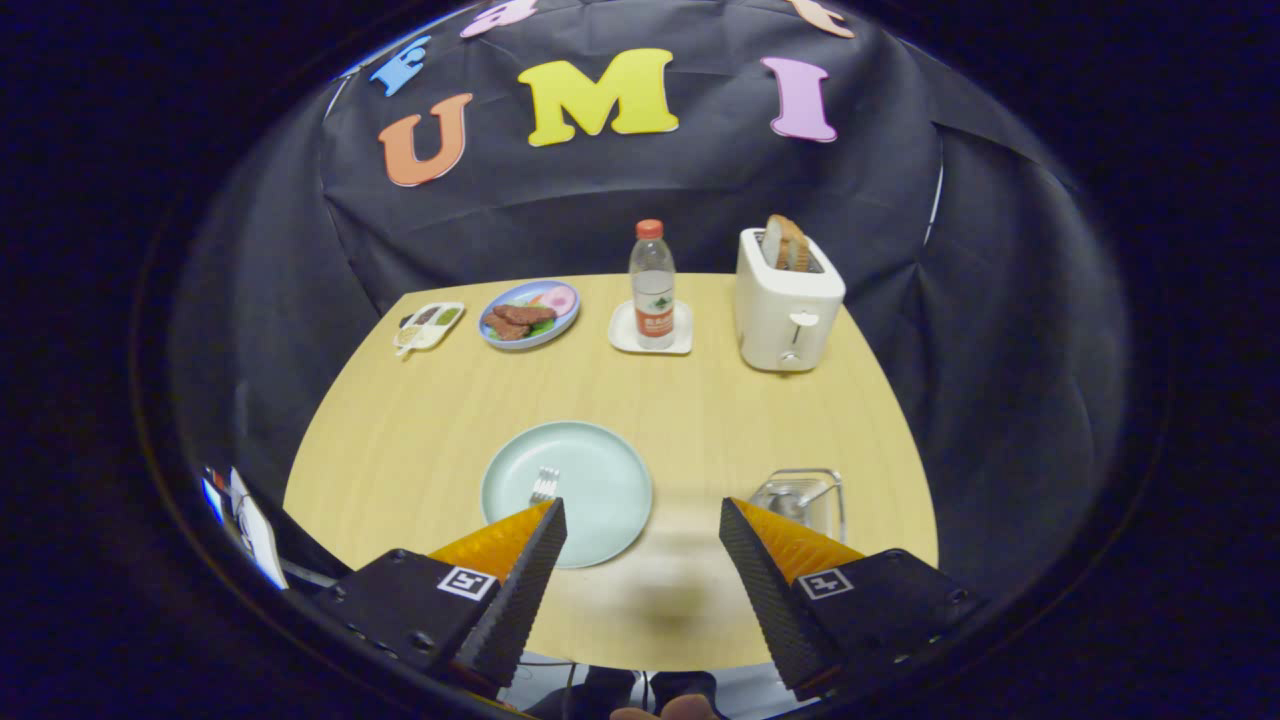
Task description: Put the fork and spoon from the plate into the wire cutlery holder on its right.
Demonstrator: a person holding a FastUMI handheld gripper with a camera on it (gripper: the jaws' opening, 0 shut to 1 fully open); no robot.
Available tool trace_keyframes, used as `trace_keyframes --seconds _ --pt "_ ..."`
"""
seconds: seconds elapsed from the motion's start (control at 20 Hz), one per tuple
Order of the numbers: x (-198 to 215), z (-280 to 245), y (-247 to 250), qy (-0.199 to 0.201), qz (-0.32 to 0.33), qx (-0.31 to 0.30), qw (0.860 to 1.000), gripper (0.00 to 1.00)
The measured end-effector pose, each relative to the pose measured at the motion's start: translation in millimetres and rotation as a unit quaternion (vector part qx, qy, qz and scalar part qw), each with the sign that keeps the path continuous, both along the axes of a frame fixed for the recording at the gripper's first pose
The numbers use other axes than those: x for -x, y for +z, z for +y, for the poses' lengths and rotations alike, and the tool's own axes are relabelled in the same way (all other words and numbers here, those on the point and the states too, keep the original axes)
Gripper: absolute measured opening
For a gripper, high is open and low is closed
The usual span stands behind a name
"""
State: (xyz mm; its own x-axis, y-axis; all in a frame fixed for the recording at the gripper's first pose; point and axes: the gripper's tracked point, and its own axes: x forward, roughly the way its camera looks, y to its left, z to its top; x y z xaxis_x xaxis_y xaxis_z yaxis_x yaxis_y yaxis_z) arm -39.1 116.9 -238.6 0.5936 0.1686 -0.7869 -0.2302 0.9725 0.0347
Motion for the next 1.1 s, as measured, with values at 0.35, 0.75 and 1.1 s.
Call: trace_keyframes --seconds 0.35,0.75,1.1 --pt "30 73 -79 -0.026 0.033 -0.017 0.999 0.93" --pt "24 105 -145 -0.063 0.061 -0.005 0.996 0.92" --pt "21 102 -170 -0.058 0.089 0.041 0.993 0.31"
